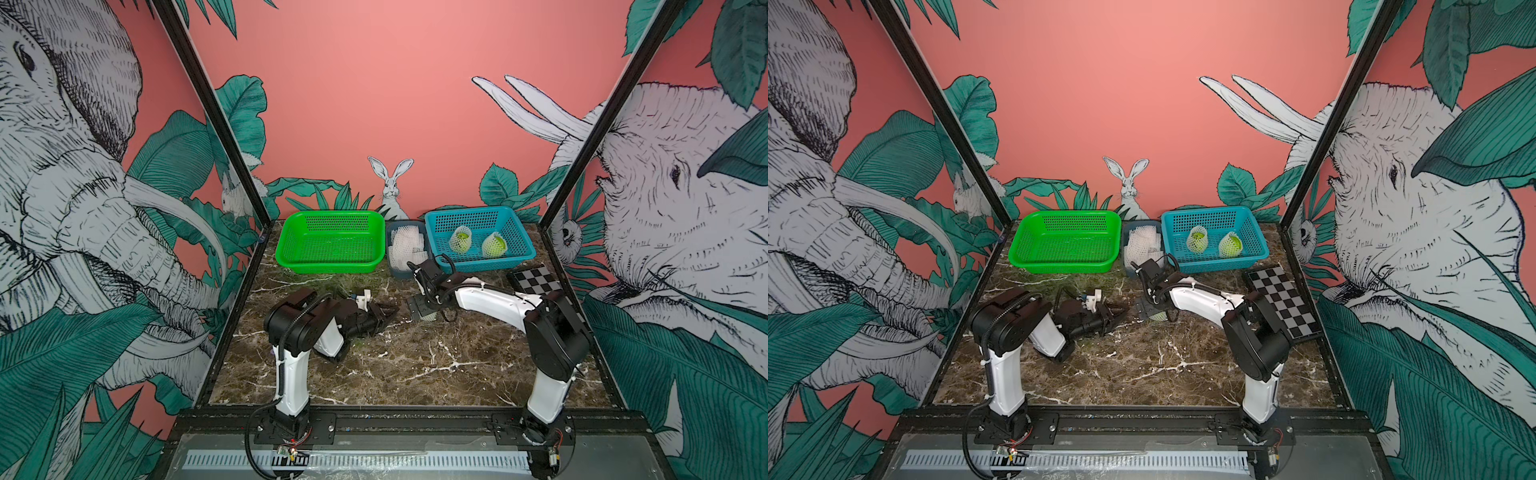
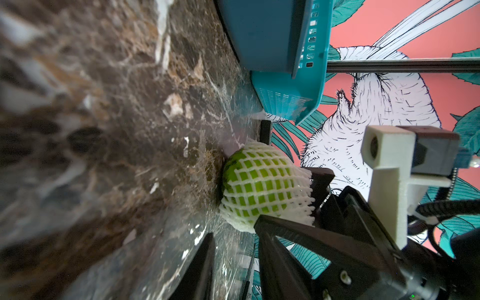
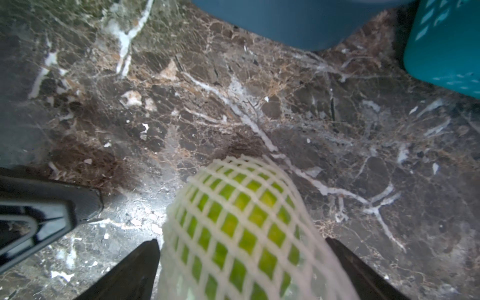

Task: Sleeve custard apples in foam nets
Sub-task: Pick up the custard apple from the center of the board.

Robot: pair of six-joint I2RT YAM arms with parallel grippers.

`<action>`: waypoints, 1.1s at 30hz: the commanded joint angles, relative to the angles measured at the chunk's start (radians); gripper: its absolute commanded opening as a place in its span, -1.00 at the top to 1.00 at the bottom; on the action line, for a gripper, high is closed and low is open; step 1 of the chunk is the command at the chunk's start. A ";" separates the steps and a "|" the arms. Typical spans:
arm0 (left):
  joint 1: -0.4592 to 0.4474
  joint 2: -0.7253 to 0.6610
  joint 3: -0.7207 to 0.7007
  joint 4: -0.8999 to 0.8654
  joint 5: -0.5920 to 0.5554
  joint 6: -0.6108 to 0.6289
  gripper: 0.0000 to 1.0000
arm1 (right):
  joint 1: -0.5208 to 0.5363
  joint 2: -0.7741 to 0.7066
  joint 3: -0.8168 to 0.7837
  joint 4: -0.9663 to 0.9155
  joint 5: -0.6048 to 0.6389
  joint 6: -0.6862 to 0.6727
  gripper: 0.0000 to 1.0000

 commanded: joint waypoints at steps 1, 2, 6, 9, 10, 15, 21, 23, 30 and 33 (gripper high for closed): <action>0.000 -0.005 -0.005 0.034 0.008 -0.010 0.38 | 0.011 0.008 0.022 -0.037 0.014 -0.017 -0.99; 0.000 -0.005 -0.005 0.034 0.009 -0.010 0.38 | 0.011 0.016 0.037 -0.036 0.013 -0.019 -0.99; 0.000 -0.003 -0.006 0.035 0.009 -0.010 0.38 | 0.012 0.059 0.091 -0.061 0.004 -0.025 -0.99; 0.000 -0.007 -0.009 0.034 0.005 -0.009 0.38 | 0.011 0.080 0.107 -0.073 0.006 -0.019 -0.98; 0.000 -0.007 -0.010 0.035 0.005 -0.009 0.38 | 0.011 0.088 0.114 -0.082 0.008 -0.018 -0.98; 0.000 -0.002 -0.010 0.034 0.007 -0.009 0.38 | 0.011 0.103 0.123 -0.096 0.016 -0.014 -0.97; 0.000 0.000 -0.006 0.034 0.008 -0.009 0.38 | 0.010 0.120 0.131 -0.110 0.021 -0.016 -0.93; 0.000 0.000 -0.009 0.034 0.007 -0.009 0.38 | 0.009 0.128 0.131 -0.108 0.019 -0.017 -0.89; 0.000 -0.003 -0.011 0.035 0.007 -0.008 0.38 | 0.000 0.140 0.124 -0.087 0.014 -0.031 -0.79; 0.000 -0.005 -0.009 0.034 0.007 -0.010 0.38 | -0.005 0.137 0.119 -0.077 -0.008 -0.035 -0.77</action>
